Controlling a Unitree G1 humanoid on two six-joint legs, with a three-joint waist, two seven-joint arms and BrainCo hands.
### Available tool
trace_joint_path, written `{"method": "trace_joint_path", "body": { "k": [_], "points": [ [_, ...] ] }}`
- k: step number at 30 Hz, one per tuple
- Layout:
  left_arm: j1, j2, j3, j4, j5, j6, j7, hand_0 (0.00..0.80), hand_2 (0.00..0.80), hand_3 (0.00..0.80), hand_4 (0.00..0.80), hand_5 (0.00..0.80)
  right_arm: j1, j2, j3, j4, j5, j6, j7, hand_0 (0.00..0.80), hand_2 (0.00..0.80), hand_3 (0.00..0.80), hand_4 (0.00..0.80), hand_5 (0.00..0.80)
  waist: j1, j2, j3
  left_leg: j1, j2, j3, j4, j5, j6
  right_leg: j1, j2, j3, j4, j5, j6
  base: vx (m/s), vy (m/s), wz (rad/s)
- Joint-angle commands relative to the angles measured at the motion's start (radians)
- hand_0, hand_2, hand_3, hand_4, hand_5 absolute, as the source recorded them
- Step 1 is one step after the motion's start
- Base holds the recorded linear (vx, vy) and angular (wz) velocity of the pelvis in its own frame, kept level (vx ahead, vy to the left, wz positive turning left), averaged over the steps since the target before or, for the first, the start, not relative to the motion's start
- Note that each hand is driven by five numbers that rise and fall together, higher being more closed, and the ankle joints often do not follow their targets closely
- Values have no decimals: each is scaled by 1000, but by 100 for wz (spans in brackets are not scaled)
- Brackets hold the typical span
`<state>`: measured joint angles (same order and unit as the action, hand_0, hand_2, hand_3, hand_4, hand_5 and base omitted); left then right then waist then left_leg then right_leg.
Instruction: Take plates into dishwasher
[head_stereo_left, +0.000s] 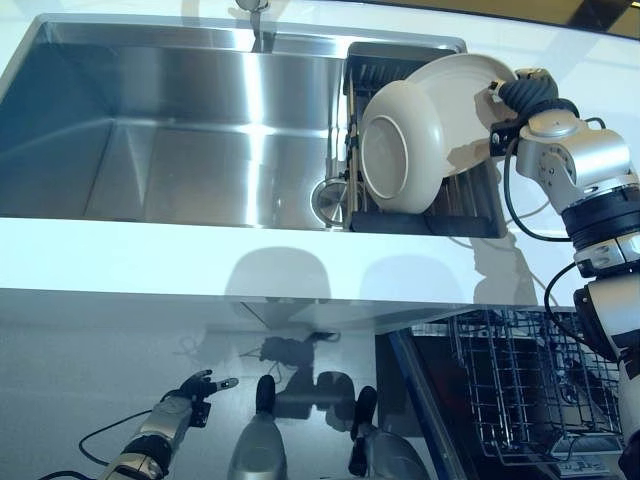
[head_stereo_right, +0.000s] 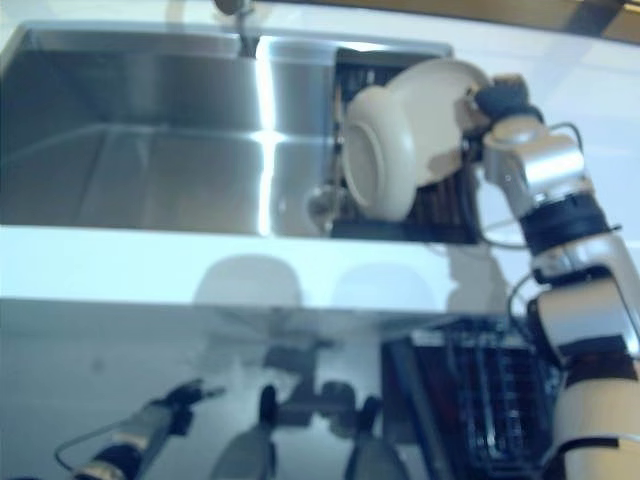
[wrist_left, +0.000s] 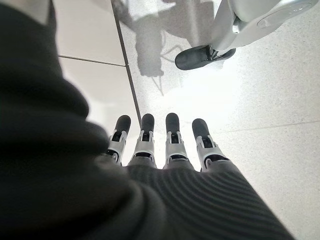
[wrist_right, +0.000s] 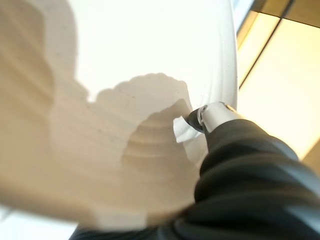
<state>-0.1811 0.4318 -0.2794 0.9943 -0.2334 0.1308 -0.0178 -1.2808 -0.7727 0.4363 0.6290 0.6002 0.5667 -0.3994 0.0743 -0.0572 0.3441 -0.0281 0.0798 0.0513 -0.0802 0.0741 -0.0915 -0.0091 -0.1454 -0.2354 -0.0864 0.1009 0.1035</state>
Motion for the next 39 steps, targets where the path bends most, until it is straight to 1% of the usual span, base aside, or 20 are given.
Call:
{"method": "trace_joint_path", "body": {
  "k": [1, 9, 13, 20, 28, 32, 36, 39],
  "points": [
    [15, 11, -47, 4, -24, -21, 11, 0, 0, 0, 0, 0, -144, -98, 63, -20, -70, -50, -38, 800, 800, 800, 800, 800, 32, -10, -96, 10, -37, 7, -7, -41, 35, 15, -7, 15, 4, -17, 32, 0, 0, 0],
    [43, 6, -45, 13, -4, -27, 10, 0, 0, 0, 0, 0, -176, -126, 84, -5, -64, -19, -32, 800, 800, 800, 800, 800, 31, -22, -154, 42, -36, 12, -7, -53, 30, 52, -6, 14, -1, -29, 32, 0, 0, 0],
    [54, 8, -41, 14, 8, -25, 5, 0, 0, 0, 0, 0, -185, -143, 92, 4, -59, -16, -28, 800, 800, 800, 800, 800, 28, -28, -183, 59, -37, 16, -7, -59, 30, 67, -8, 16, -1, -34, 34, 0, 0, 0],
    [64, 9, -32, 13, 23, -14, -1, 0, 0, 0, 0, 0, -169, -168, 82, -2, -29, 6, -12, 800, 800, 800, 800, 800, 23, -37, -231, 90, -38, 23, -7, -72, 32, 94, -13, 19, -1, -40, 39, 5, 2, -1],
    [76, 13, -15, 21, 19, -14, -15, 0, 0, 0, 0, 0, -136, -166, 63, -19, -37, 17, 12, 800, 800, 800, 800, 800, 23, -37, -259, 111, -41, 29, -7, -78, 34, 114, -16, 16, -1, -43, 45, 0, 0, 0],
    [76, 13, -16, 21, 17, -18, -12, 0, 0, 0, 0, 0, -128, -159, 60, -24, -40, 18, 3, 800, 800, 800, 800, 800, 24, -39, -264, 114, -41, 32, -7, -78, 33, 116, -17, 12, -1, -43, 48, -9, -3, 0],
    [78, 16, -11, 21, 32, -33, -17, 0, 0, 0, 0, 0, -131, -161, 64, -33, -75, 23, 15, 800, 800, 800, 800, 800, 23, -40, -272, 117, -42, 38, -7, -80, 35, 116, -19, 10, -1, -41, 51, -33, -19, 0],
    [78, 19, -12, 14, 44, -42, -21, 0, 0, 0, 0, 0, -137, -170, 75, -36, -141, 34, 47, 800, 800, 800, 800, 800, 18, -41, -277, 122, -42, 44, -7, -83, 37, 115, -18, 14, -1, -38, 52, -35, -32, -2]
  ]
}}
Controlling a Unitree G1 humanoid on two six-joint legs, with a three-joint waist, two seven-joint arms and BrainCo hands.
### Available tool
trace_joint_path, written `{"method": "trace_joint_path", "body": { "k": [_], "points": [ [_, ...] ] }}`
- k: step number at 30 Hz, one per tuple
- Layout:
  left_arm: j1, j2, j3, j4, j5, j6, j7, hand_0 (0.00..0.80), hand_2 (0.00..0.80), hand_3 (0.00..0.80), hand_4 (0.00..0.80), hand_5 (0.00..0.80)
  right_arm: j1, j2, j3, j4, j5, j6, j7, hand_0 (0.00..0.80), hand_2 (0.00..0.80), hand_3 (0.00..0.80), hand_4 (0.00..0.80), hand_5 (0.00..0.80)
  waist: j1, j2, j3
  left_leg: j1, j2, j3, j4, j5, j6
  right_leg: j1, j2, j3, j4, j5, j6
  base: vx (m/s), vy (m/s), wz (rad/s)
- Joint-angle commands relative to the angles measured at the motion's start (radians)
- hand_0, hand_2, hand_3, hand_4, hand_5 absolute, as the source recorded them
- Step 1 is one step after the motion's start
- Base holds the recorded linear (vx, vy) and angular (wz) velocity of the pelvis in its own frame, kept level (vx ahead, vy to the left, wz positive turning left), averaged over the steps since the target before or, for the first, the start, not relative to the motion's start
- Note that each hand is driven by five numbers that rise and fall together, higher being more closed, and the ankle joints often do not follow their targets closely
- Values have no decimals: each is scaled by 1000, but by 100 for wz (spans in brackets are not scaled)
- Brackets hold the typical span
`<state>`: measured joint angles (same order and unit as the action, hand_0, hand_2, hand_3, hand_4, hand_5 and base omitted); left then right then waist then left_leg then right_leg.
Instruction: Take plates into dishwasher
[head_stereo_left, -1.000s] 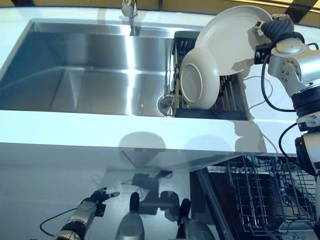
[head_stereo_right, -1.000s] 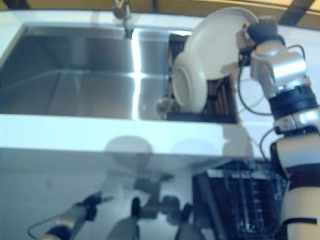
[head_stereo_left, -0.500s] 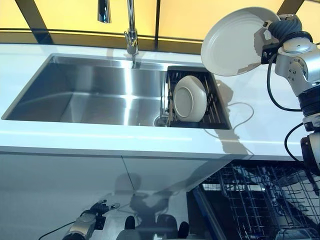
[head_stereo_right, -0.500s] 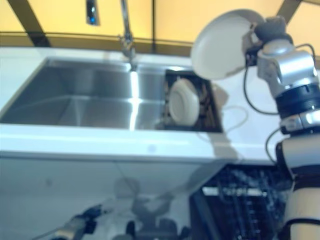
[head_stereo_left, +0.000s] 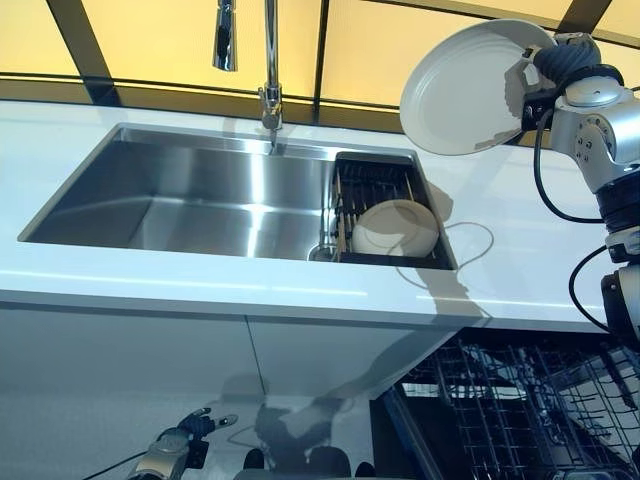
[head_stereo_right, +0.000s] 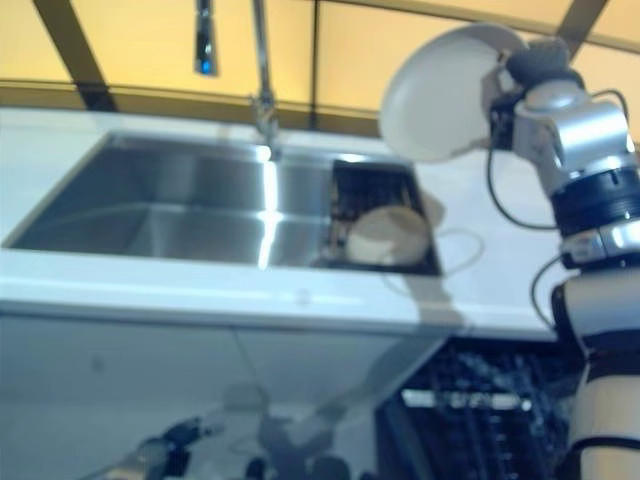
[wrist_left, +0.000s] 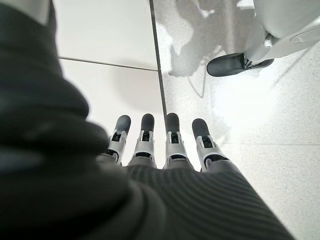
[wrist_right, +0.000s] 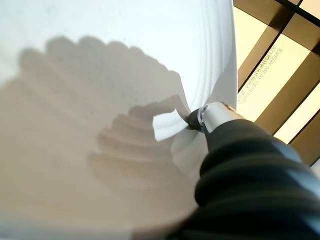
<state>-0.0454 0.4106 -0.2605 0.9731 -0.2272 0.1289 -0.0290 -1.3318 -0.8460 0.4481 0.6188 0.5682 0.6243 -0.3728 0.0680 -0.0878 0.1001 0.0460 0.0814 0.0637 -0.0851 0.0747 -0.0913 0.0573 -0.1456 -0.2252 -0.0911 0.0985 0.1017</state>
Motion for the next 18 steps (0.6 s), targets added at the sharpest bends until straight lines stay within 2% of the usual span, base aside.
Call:
{"method": "trace_joint_path", "body": {
  "k": [1, 10, 18],
  "points": [
    [-57, 42, -31, 34, 38, -41, -9, 0, 0, 0, 0, 0, -89, -100, 68, -25, -121, -23, 30, 800, 800, 800, 800, 800, 24, -11, -34, 49, -43, 34, -2, -84, 37, 48, -18, 4, 4, -35, 55, -41, -42, -5],
    [-51, 64, -48, 12, 76, -76, -12, 0, 0, 0, 0, 0, -179, -179, 192, -7, -272, 17, 179, 800, 800, 800, 800, 800, -10, -16, -56, 70, -32, 80, -2, -91, 39, 38, -5, 37, 4, -24, 56, -27, -53, -13],
    [-58, 87, -68, -15, 104, -77, -10, 0, 0, 0, 0, 0, -227, -272, 277, 4, -389, -23, 323, 800, 800, 800, 800, 800, -57, -17, -72, 88, -12, 116, -2, -92, 35, 23, 13, 85, 4, -19, 55, -4, -55, -20]
  ]
}}
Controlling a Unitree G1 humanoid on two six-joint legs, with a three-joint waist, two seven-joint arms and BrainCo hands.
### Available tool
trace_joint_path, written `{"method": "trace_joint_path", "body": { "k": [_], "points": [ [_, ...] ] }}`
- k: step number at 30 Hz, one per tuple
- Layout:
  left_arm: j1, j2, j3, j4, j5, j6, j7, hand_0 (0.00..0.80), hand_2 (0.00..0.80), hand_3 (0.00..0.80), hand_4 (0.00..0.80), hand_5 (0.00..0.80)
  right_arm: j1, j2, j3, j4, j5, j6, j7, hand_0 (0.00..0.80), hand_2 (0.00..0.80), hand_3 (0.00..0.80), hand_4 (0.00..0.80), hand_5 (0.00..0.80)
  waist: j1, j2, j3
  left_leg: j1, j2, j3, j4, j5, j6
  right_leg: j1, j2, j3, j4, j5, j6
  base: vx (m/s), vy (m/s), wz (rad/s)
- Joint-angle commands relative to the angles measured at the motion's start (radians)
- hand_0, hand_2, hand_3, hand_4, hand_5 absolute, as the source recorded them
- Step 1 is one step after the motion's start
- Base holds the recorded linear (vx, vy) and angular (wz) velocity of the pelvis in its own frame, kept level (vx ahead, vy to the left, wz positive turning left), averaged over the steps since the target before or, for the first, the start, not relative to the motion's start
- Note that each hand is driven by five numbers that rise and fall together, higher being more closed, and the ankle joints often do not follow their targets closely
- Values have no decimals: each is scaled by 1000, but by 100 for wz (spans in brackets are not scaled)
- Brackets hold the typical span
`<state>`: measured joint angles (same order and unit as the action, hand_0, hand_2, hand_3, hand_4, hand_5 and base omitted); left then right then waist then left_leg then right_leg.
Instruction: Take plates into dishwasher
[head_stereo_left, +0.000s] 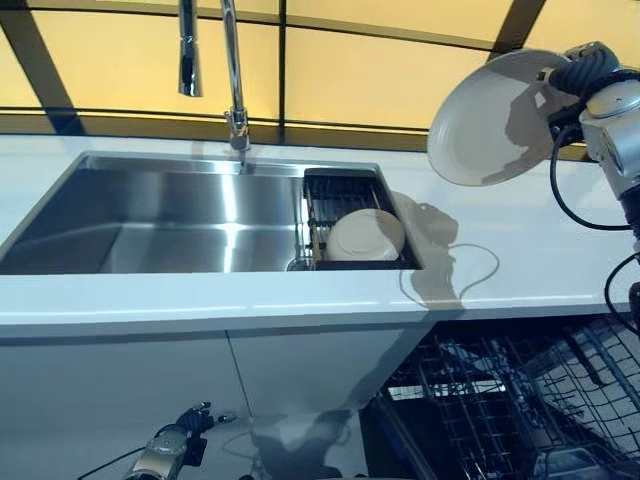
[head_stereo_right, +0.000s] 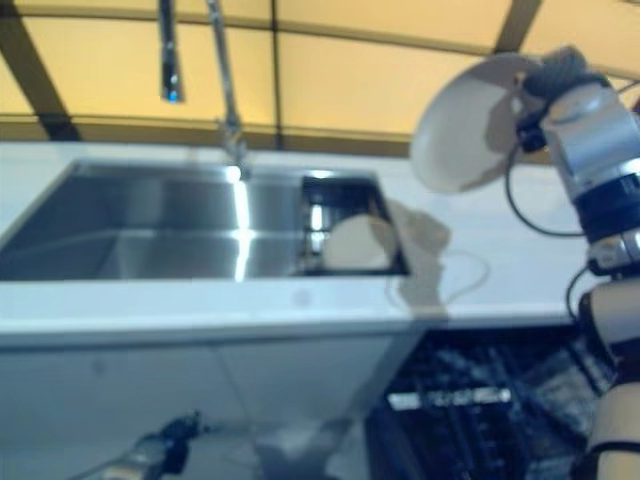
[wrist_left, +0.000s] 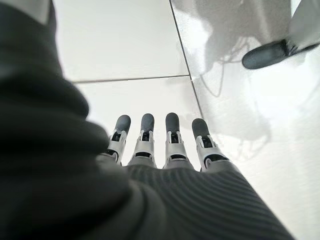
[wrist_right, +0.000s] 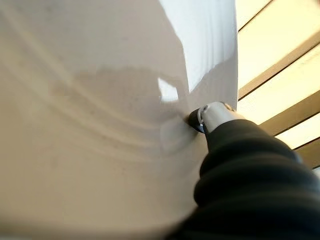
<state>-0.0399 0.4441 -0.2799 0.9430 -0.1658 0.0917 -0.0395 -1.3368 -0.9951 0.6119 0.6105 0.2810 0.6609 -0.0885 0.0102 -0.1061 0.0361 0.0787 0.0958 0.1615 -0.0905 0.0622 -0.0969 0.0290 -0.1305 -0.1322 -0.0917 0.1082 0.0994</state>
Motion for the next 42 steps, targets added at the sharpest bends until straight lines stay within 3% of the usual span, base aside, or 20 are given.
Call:
{"method": "trace_joint_path", "body": {
  "k": [1, 11, 18, 23, 29, 37, 42],
  "points": [
    [-64, 56, -51, 13, 48, -42, -1, 0, 0, 0, 0, 0, -229, -132, 123, 13, -118, -65, 52, 800, 800, 800, 800, 800, -4, 2, -9, 59, -24, 22, 3, -80, 40, 51, 0, -3, 4, -28, 56, 9, -52, -20],
    [-52, 73, -80, 0, 94, -74, 4, 0, 0, 0, 0, 0, -318, -243, 271, 26, -311, -182, 187, 800, 800, 800, 800, 800, -50, 7, -18, 75, -7, 54, 3, -82, 36, 37, 17, 47, 4, -25, 56, 7, -48, -19],
    [-32, 74, -74, -16, 126, -88, 19, 0, 0, 0, 0, 0, -201, -348, 218, -42, -395, -257, 200, 800, 800, 800, 800, 800, -85, 18, -9, 80, 4, 75, 3, -85, 35, 22, 26, 75, 4, -24, 59, -8, -55, -12],
    [-13, 79, -62, -13, 150, -110, 25, 0, 0, 0, 0, 0, -52, -408, 110, -102, -451, -310, 191, 800, 800, 800, 800, 800, -110, 29, 2, 82, 12, 92, 3, -87, 34, 9, 32, 91, 4, -21, 61, -7, -62, -9],
    [8, 93, -35, -25, 171, -135, 24, 0, 0, 0, 0, 0, 279, -468, -139, -205, -582, -411, 172, 800, 800, 800, 800, 800, -156, 57, 24, 71, 18, 112, 3, -88, 33, -20, 37, 116, 4, -15, 65, -22, -58, -12],
    [16, 99, 12, -42, 157, -146, 22, 0, 0, 0, 0, 0, 696, -446, -467, -294, -718, -493, 141, 800, 800, 800, 800, 800, -204, 92, 71, 43, 21, 141, 3, -82, 30, -68, 36, 133, 6, -5, 66, -67, -50, -9],
    [6, 90, 40, -31, 86, -148, 29, 0, 0, 0, 0, 0, 819, -412, -543, -323, -837, -533, 100, 800, 800, 800, 800, 800, -211, 114, 111, 24, 16, 147, 3, -80, 30, -100, 31, 137, 11, -1, 62, -80, -34, -5]
  ]
}}
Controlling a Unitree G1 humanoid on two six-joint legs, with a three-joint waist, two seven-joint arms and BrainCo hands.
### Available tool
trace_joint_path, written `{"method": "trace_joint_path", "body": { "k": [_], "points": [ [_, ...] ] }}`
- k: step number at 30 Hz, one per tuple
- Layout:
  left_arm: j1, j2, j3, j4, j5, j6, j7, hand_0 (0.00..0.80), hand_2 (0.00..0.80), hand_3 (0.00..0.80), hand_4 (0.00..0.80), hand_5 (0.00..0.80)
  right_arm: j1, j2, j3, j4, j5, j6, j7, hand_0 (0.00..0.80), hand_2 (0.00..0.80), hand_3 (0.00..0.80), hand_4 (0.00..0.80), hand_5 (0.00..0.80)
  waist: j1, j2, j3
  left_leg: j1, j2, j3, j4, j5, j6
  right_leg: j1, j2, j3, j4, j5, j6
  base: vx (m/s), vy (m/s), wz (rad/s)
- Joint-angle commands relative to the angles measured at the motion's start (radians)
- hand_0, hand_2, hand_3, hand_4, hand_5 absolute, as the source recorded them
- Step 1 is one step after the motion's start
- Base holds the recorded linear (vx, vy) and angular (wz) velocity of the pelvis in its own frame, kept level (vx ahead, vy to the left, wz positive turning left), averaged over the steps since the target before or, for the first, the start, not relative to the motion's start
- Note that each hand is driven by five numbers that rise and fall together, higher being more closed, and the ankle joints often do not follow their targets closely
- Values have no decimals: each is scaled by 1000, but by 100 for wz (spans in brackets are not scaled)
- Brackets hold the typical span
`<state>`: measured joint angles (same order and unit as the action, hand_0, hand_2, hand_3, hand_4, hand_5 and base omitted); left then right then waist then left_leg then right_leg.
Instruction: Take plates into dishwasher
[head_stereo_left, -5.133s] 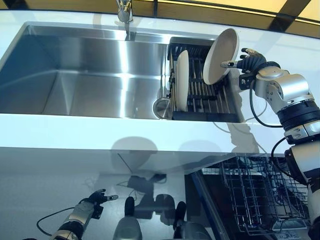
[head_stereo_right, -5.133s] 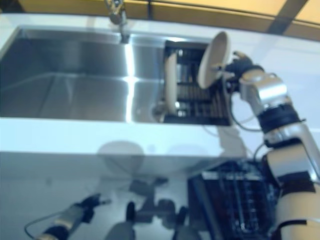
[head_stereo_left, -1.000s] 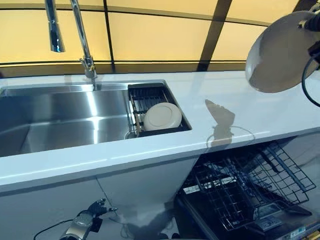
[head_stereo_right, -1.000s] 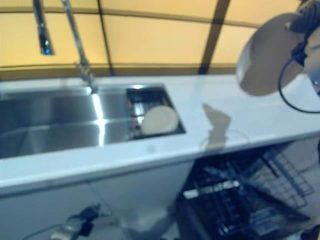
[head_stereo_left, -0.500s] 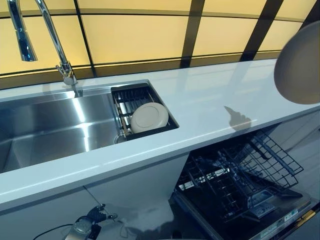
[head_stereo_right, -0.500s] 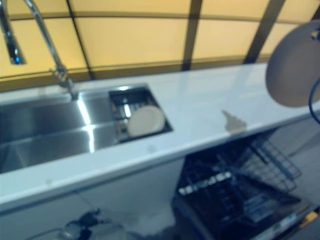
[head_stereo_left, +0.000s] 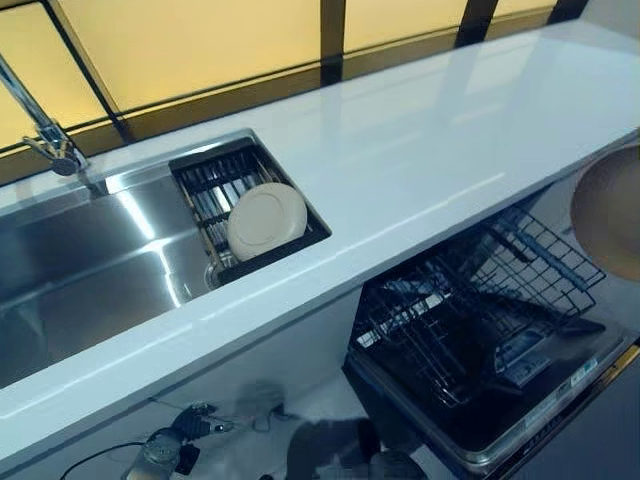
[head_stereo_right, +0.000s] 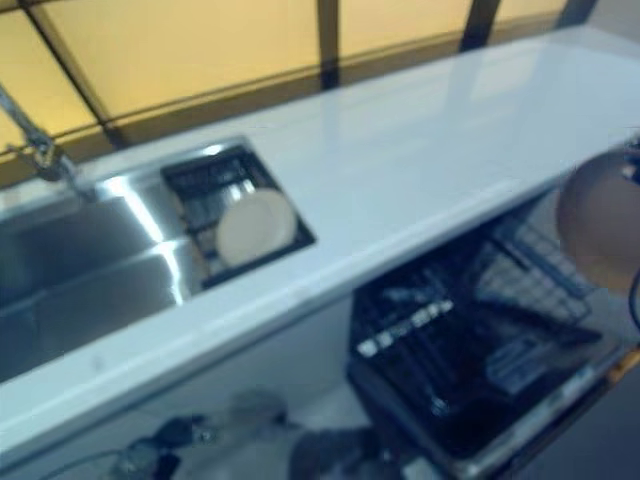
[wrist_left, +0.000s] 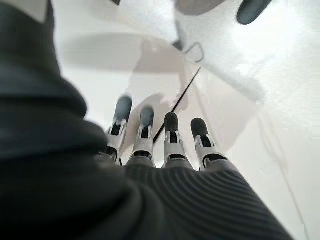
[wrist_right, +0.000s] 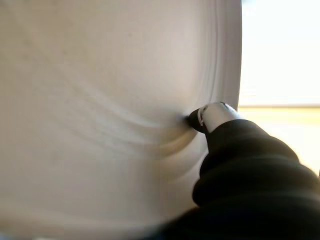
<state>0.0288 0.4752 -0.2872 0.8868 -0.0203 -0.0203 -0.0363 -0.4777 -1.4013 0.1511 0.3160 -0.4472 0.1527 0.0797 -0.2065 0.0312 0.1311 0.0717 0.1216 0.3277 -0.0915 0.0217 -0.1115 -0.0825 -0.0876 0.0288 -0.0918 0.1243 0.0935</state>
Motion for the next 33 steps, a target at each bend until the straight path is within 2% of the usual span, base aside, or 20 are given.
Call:
{"method": "trace_joint_path", "body": {
  "k": [1, 3, 7, 16, 25, 29, 33],
  "points": [
    [-63, 53, 52, 28, -67, -42, 27, 0, 0, 0, 0, 0, -31, -2, -82, -29, -132, -28, -76, 800, 800, 800, 800, 800, 4, -16, 25, 26, -12, -19, 4, -37, 45, 5, -13, -23, 12, -17, 68, -78, 5, -5],
    [-66, 47, 57, 30, -77, -45, 26, 0, 0, 0, 0, 0, -23, 0, -80, -28, -155, -32, -93, 800, 800, 800, 800, 800, 3, -6, 35, 21, -14, -19, 4, -36, 44, -3, -16, -23, 13, -16, 67, -68, 12, -4],
    [-71, 33, 60, 31, -107, -68, 28, 0, 0, 0, 0, 0, -42, 10, -48, -10, -300, -26, -165, 800, 800, 800, 800, 800, 6, 32, 76, -1, -23, -17, 4, -30, 39, -30, -26, -28, 15, -14, 64, -87, 26, -1],
    [-68, 9, 44, 19, -124, -110, 30, 0, 0, 0, 0, 0, -123, 31, 46, 68, -484, 102, -229, 800, 800, 800, 800, 800, 29, 80, 115, -36, -33, -37, 4, -21, 33, -61, -39, -51, 13, -12, 59, -46, -2, 1],
    [-84, 0, 24, 16, -133, -131, 35, 0, 0, 0, 0, 0, -239, 78, 168, 181, -494, 255, -237, 800, 800, 800, 800, 800, 55, 104, 143, -68, -38, -56, 4, -14, 29, -89, -51, -70, 13, -7, 55, -47, -16, 3],
    [-93, -2, 12, 11, -132, -136, 41, 0, 0, 0, 0, 0, -281, 93, 201, 215, -470, 286, -244, 800, 800, 800, 800, 800, 62, 113, 156, -77, -43, -65, 4, -13, 29, -99, -57, -76, 13, -3, 55, -38, -7, 3],
    [-107, -7, 0, 3, -130, -127, 46, 0, 0, 0, 0, 0, -318, 110, 227, 243, -419, 281, -253, 800, 800, 800, 800, 800, 69, 121, 163, -84, -47, -73, 4, -14, 29, -107, -62, -79, 12, -1, 55, -18, -4, 7]
  ]
}}
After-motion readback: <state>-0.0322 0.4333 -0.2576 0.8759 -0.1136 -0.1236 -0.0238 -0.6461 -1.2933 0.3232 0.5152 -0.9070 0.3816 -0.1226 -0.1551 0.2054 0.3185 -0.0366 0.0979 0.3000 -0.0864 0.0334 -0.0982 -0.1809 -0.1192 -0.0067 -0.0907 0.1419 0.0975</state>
